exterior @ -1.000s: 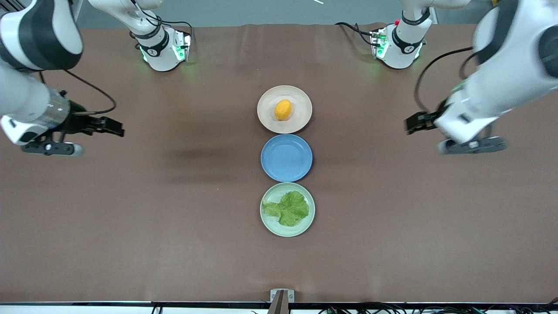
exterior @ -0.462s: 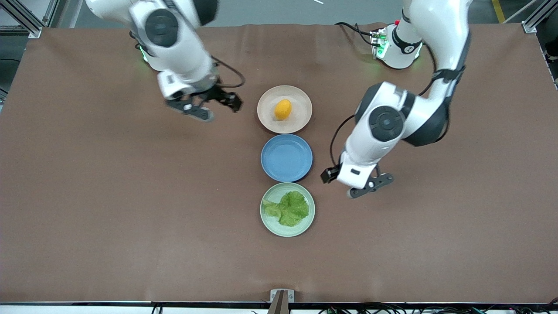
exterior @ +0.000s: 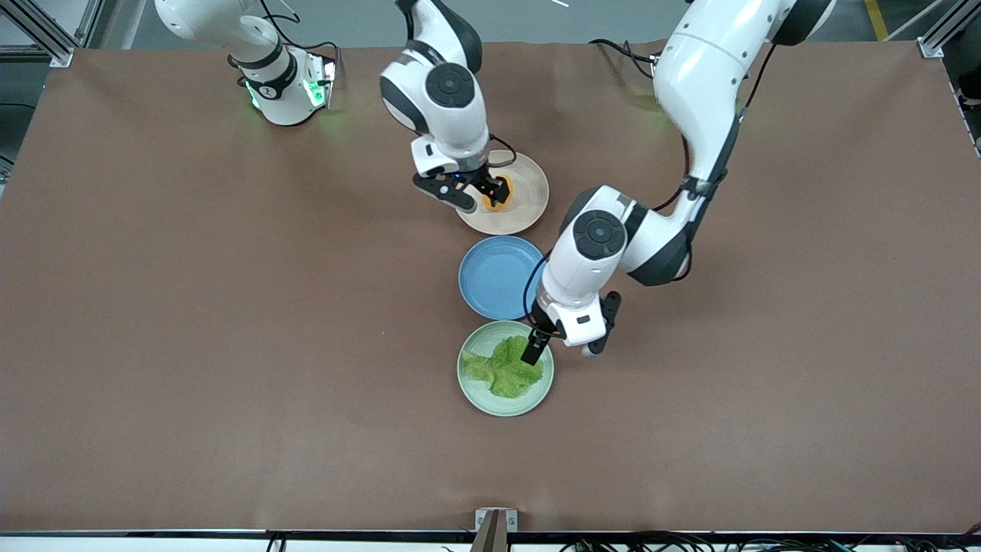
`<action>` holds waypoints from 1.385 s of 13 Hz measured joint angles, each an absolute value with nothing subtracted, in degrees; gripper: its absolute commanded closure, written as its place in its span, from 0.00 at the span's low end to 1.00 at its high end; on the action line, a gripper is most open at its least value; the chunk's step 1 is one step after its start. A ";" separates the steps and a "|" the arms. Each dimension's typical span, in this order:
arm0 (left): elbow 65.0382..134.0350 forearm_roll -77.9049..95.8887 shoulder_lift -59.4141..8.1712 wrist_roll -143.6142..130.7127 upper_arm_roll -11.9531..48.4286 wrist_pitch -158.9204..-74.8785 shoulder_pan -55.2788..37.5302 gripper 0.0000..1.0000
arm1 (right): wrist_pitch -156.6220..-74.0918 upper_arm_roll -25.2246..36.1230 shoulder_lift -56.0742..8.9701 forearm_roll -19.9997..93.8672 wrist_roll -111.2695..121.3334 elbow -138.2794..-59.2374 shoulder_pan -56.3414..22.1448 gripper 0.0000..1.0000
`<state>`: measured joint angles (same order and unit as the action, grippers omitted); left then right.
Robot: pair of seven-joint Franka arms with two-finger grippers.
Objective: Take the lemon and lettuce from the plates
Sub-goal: 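Grasp the lemon with the right gripper while the left gripper grasps the lettuce, then carry the yellow lemon off the cream plate with the right gripper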
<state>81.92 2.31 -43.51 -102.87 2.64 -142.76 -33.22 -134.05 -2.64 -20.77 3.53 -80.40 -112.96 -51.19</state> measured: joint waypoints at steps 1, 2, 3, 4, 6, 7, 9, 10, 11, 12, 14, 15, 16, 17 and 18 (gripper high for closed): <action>81.61 2.31 -44.97 -106.73 2.59 -145.89 -33.91 0.00 | -136.33 -2.61 -22.58 2.97 -81.96 -112.94 -52.22 0.00; 81.42 2.31 -46.39 -109.86 2.27 -148.86 -34.69 0.00 | -138.18 -2.57 -24.02 2.74 -83.02 -112.91 -53.12 0.00; 81.29 2.31 -47.68 -112.29 1.46 -151.37 -35.76 0.00 | -139.67 -2.51 -25.13 2.54 -83.77 -112.89 -53.83 0.00; 81.09 2.31 -48.93 -114.61 0.26 -153.57 -36.96 0.00 | -140.87 -2.45 -26.03 2.28 -84.27 -112.86 -54.43 0.00; 80.09 2.31 -51.10 -118.46 -1.74 -156.30 -38.80 0.00 | -141.87 -2.33 -27.41 1.73 -85.19 -112.80 -55.69 0.00; 79.56 2.31 -51.93 -119.42 -2.33 -156.68 -39.32 0.00 | -142.01 -2.32 -27.81 1.42 -85.59 -112.79 -56.14 0.00; 79.11 2.31 -52.94 -119.89 -2.56 -157.29 -39.73 0.00 | -142.03 -2.25 -28.06 1.05 -85.98 -112.78 -56.62 0.00; 79.05 2.31 -53.19 -120.14 -2.57 -157.47 -39.75 0.00 | -142.03 -2.25 -28.16 1.04 -86.00 -112.78 -56.96 0.00; 78.89 2.31 -53.32 -120.24 -2.60 -157.52 -39.75 0.00 | -142.02 -2.24 -28.32 1.04 -86.03 -112.78 -57.32 0.00; 78.65 2.31 -53.39 -120.25 -2.63 -157.52 -39.75 0.00 | -142.02 -2.24 -28.58 1.04 -86.13 -112.78 -57.70 0.03; 78.46 2.31 -53.55 -120.25 -2.64 -157.52 -39.77 0.00 | -142.03 -2.22 -29.13 1.02 -86.62 -112.78 -58.31 0.25; 78.45 2.31 -53.74 -120.25 -2.64 -157.52 -39.90 0.00 | -142.03 -2.21 -29.23 0.88 -86.72 -112.78 -58.42 0.52; 78.44 2.31 -54.00 -120.25 -2.63 -157.52 -40.08 0.01 | -142.02 -2.18 -29.22 0.77 -86.75 -112.78 -58.43 0.79; 78.43 2.31 -54.25 -120.25 -2.64 -157.52 -40.26 0.03 | -142.00 -2.08 -29.22 0.73 -86.79 -112.75 -58.43 0.97; 78.43 2.31 -54.43 -120.25 -2.64 -157.52 -40.46 0.11 | -141.73 -1.93 -29.20 0.73 -86.90 -112.58 -58.43 0.99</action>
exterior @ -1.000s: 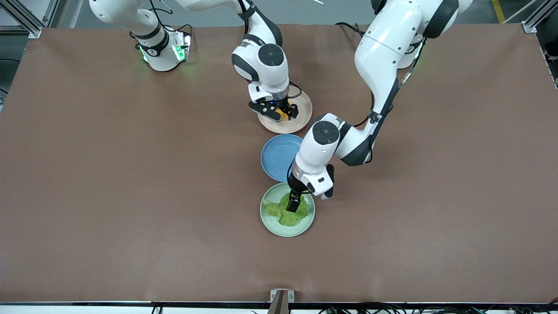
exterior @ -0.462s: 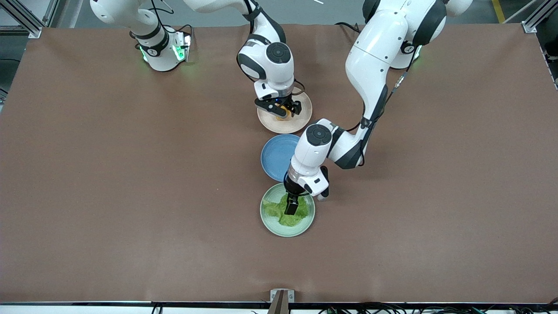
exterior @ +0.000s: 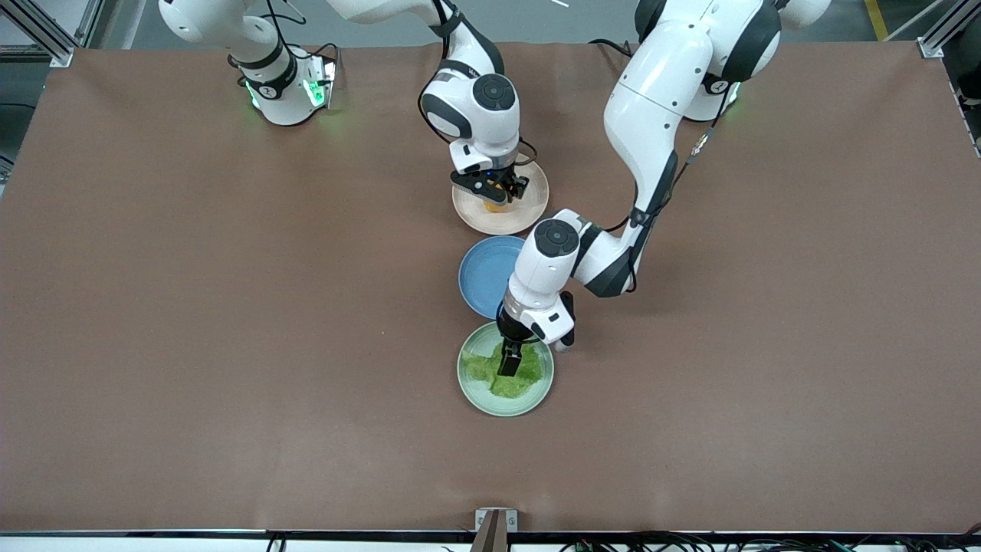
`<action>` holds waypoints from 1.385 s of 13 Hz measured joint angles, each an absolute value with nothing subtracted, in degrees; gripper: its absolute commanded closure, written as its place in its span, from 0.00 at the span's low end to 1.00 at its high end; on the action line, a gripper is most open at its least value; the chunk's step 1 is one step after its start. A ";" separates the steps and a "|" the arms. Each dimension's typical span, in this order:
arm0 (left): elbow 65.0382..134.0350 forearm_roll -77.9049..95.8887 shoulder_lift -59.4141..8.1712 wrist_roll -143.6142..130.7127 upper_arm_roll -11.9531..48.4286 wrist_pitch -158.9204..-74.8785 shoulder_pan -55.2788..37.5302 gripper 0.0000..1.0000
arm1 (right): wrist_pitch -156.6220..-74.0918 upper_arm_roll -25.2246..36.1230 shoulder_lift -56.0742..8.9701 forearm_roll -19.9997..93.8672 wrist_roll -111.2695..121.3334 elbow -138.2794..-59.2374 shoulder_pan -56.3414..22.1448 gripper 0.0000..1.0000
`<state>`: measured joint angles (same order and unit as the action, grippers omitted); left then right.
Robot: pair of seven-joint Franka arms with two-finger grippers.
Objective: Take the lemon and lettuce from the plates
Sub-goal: 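Carry the yellow lemon off the cream plate with the right gripper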
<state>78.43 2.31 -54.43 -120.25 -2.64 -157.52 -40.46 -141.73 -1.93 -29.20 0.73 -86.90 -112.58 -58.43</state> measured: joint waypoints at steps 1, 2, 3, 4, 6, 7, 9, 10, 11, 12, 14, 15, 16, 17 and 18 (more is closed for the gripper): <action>78.43 2.31 -54.52 -120.24 -2.64 -157.52 -40.63 0.19 | -140.97 -1.66 -29.20 0.73 -86.92 -112.45 -58.41 1.00; 78.42 2.31 -54.60 -120.25 -2.64 -157.52 -40.72 0.29 | -139.62 -1.40 -29.14 0.71 -86.92 -112.07 -58.27 1.00; 78.42 2.31 -54.65 -120.25 -2.64 -157.52 -40.72 0.35 | -137.59 -1.12 -28.72 0.68 -86.74 -111.40 -57.75 1.00; 78.42 2.31 -54.69 -120.25 -2.64 -157.52 -40.73 0.39 | -134.99 -0.93 -27.56 0.66 -85.29 -110.49 -56.42 1.00; 78.41 2.31 -54.83 -120.24 -2.64 -157.52 -40.74 0.51 | -128.25 -0.78 -23.02 0.68 -77.89 -109.30 -51.85 1.00; 78.41 2.31 -54.97 -120.23 -2.64 -157.52 -40.83 0.62 | -125.15 -0.71 -20.26 0.68 -73.12 -109.16 -48.89 1.00; 78.32 2.31 -55.11 -120.23 -2.64 -157.57 -41.06 0.79 | -120.73 -0.49 -15.88 0.68 -61.81 -109.33 -41.90 1.00; 78.25 2.31 -55.13 -120.23 -2.64 -157.57 -41.14 0.88 | -120.00 -0.34 -14.71 0.67 -55.56 -109.64 -37.91 1.00; 78.20 2.31 -55.17 -120.23 -2.64 -157.57 -41.17 0.94 | -119.91 -0.23 -14.12 0.67 -48.75 -110.32 -33.51 1.00; 78.12 2.31 -55.19 -120.23 -2.64 -157.57 -41.17 0.96 | -120.10 -0.13 -14.04 0.67 -41.70 -111.15 -28.74 1.00; 77.89 2.31 -55.17 -120.23 -2.69 -157.57 -41.17 0.99 | -121.02 0.03 -14.30 0.67 -29.12 -112.49 -19.58 1.00; 77.78 2.31 -55.16 -120.23 -2.73 -157.57 -41.17 1.00 | -121.67 0.02 -14.43 0.67 -23.64 -112.78 -15.56 0.99; 77.70 2.31 -55.15 -120.23 -2.76 -157.57 -41.17 1.00 | -122.61 0.03 -14.54 0.68 -18.75 -113.17 -12.14 0.99; 77.61 2.31 -55.14 -120.23 -2.78 -157.57 -41.17 1.00 | -124.22 0.00 -14.78 0.69 -14.05 -114.01 -9.10 0.99; 77.43 2.31 -55.11 -120.23 -2.79 -157.58 -41.17 1.00 | -126.48 -0.02 -15.33 0.69 -9.92 -115.14 -6.42 0.99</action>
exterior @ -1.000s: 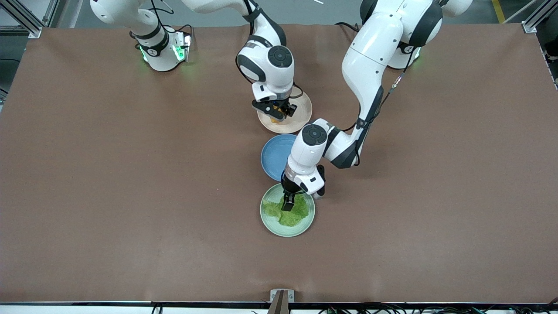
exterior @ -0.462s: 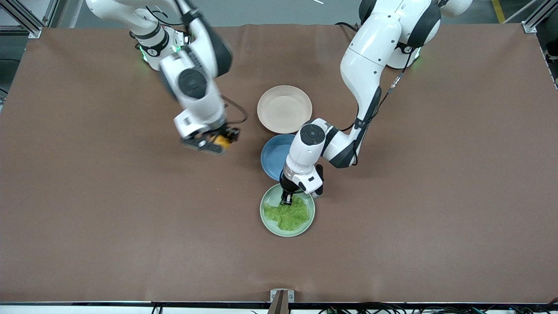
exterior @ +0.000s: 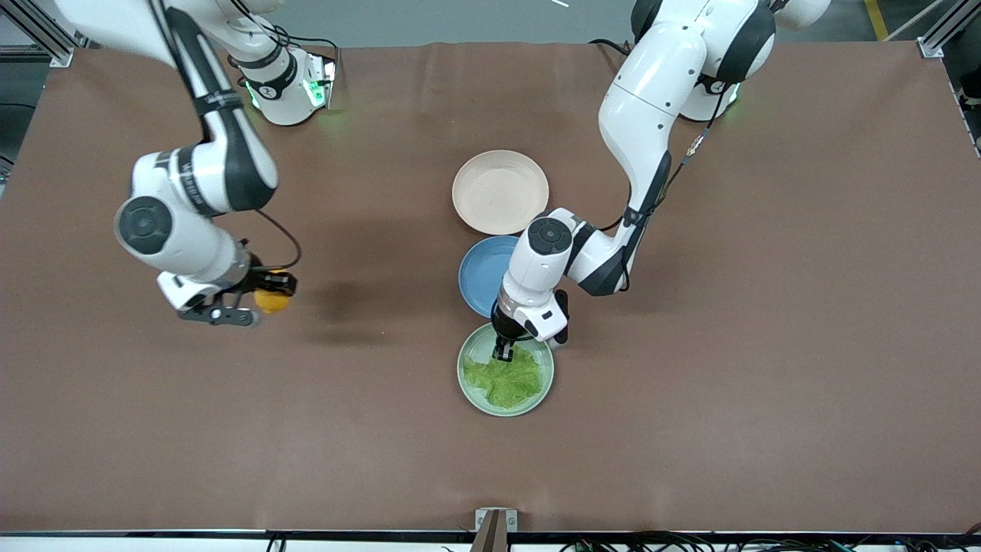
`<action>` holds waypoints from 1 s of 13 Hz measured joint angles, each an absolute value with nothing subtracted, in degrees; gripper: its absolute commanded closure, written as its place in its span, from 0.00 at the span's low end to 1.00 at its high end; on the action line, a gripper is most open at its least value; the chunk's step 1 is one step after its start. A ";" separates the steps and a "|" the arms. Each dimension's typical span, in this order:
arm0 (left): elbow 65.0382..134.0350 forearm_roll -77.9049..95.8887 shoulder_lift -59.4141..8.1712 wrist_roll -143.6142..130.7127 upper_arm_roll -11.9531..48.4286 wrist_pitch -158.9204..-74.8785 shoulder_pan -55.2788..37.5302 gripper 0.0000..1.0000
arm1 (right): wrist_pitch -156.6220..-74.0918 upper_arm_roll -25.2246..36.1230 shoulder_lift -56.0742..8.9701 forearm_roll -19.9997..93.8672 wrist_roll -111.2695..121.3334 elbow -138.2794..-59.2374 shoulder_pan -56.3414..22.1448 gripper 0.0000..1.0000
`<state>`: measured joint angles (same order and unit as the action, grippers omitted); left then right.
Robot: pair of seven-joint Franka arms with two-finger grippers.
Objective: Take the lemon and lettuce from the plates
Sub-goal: 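Carry the yellow lemon off the cream plate with the right gripper, then release the lemon with the right gripper while the left gripper lifts lettuce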
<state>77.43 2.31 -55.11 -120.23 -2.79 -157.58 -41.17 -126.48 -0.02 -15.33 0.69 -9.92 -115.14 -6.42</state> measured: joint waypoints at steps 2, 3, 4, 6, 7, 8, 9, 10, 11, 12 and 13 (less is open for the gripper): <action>76.79 2.31 -54.75 -120.23 -2.81 -157.62 -41.16 1.00 | -130.73 -0.06 -17.90 0.69 -2.80 -116.75 -1.74 0.99; 76.54 2.31 -54.22 -120.23 -2.84 -157.61 -41.11 1.00 | -132.98 -0.07 -19.70 0.69 -0.42 -116.90 -0.14 0.99; 76.47 2.31 -53.41 -120.23 -2.88 -157.34 -41.03 1.00 | -135.33 -0.10 -21.59 0.69 0.98 -116.92 0.79 0.99; 76.49 2.31 -50.53 -120.23 -2.94 -153.67 -40.92 1.00 | -139.35 -0.34 -24.78 0.69 1.54 -116.90 1.04 0.99; 76.64 2.31 -48.24 -120.17 -3.02 -150.58 -40.88 1.00 | -140.15 -0.63 -25.77 0.69 1.54 -116.85 1.03 0.98; 77.44 2.31 -45.43 -119.38 -3.09 -147.90 -40.78 1.00 | -140.43 -0.81 -26.29 0.69 1.54 -116.82 1.03 0.95; 79.29 2.31 -42.05 -117.76 -3.13 -145.87 -40.54 1.00 | -140.44 -0.89 -26.38 0.69 1.54 -116.80 1.03 0.73; 82.34 2.31 -38.16 -115.61 -3.18 -144.14 -39.97 1.00 | -140.44 -0.92 -26.37 0.69 1.54 -116.70 1.03 0.17; 86.34 2.31 -34.02 -112.96 -3.18 -142.81 -38.98 1.00 | -140.44 -0.92 -26.37 0.69 1.54 -116.59 1.03 0.00; 91.03 2.31 -29.91 -109.63 -3.17 -142.06 -37.65 1.00 | -140.42 -0.93 -26.37 0.69 1.54 -116.42 1.03 0.00; 96.23 2.31 -25.97 -105.68 -3.13 -141.66 -36.10 1.00 | -140.36 -0.94 -26.35 0.69 1.54 -116.11 1.03 0.00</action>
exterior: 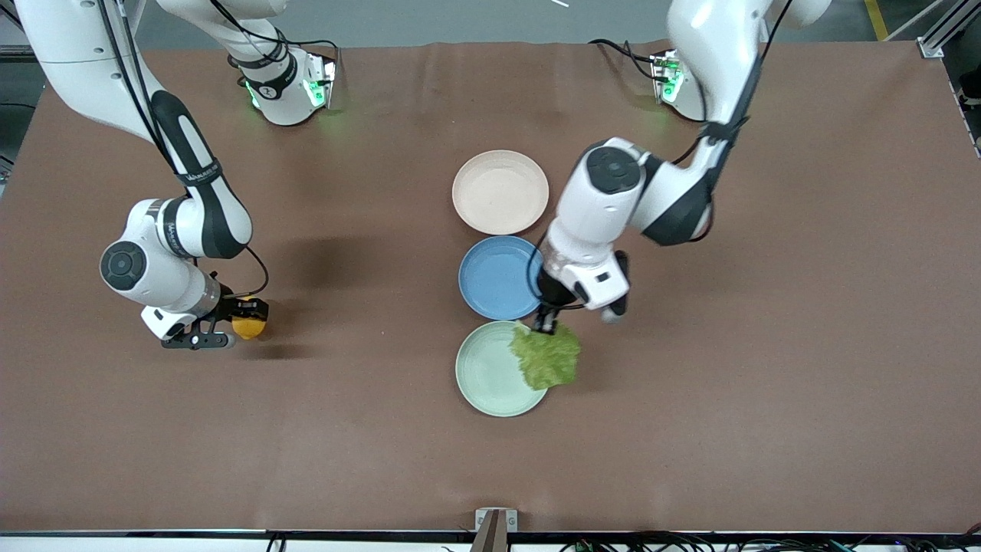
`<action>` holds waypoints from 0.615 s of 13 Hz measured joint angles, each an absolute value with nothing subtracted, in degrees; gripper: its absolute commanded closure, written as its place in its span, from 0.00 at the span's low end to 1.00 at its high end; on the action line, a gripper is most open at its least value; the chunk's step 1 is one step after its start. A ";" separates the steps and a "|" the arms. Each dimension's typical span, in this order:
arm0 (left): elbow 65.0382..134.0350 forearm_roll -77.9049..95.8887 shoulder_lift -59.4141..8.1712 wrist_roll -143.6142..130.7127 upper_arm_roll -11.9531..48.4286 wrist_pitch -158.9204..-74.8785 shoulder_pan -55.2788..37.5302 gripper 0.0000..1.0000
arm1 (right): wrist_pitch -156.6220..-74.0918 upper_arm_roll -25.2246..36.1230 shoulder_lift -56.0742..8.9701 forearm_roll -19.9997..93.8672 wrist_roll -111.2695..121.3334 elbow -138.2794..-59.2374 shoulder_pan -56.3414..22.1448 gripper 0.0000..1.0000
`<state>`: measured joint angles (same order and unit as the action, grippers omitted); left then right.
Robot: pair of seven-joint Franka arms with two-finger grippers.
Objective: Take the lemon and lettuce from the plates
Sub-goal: 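Release the lemon with the right gripper while the left gripper lifts lettuce, then lower the lettuce onto the table beside the plates with the left gripper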
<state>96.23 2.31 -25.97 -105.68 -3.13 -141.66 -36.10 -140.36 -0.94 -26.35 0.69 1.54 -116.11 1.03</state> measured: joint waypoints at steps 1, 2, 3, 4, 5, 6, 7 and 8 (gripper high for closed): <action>101.60 2.32 -22.48 -101.23 -3.11 -141.54 -34.51 1.00 | -140.17 -0.94 -26.27 0.69 1.54 -115.66 1.03 0.00; 106.86 2.33 -19.46 -96.55 -3.10 -141.57 -32.94 1.00 | -139.01 -0.96 -26.06 0.69 1.54 -114.78 1.02 0.00; 112.08 2.40 -16.75 -91.71 -3.08 -141.67 -31.26 1.00 | -135.84 -0.98 -25.73 0.69 1.54 -113.09 1.02 0.00; 116.57 2.77 -14.46 -87.08 -3.07 -141.81 -29.52 1.00 | -130.80 -0.97 -25.22 0.69 1.54 -110.57 1.02 0.00; 120.49 3.66 -12.47 -82.26 -3.07 -141.94 -27.73 1.00 | -124.70 -0.96 -24.27 0.69 1.54 -107.54 1.03 0.00; 123.78 4.75 -10.91 -77.63 -3.08 -142.17 -25.98 1.00 | -118.37 -0.94 -22.91 0.65 1.54 -104.22 1.03 0.00; 126.58 6.19 -9.77 -73.43 -3.09 -142.75 -24.32 1.00 | -112.20 -0.90 -21.21 0.59 1.54 -100.94 1.03 0.00; 128.96 7.78 -9.01 -69.61 -3.09 -143.70 -22.81 1.00 | -105.95 -0.87 -19.48 0.53 1.54 -97.44 1.05 0.00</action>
<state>128.96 7.78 -9.01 -69.61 -3.09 -143.70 -22.81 -105.95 -0.87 -19.48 0.53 1.54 -97.44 1.05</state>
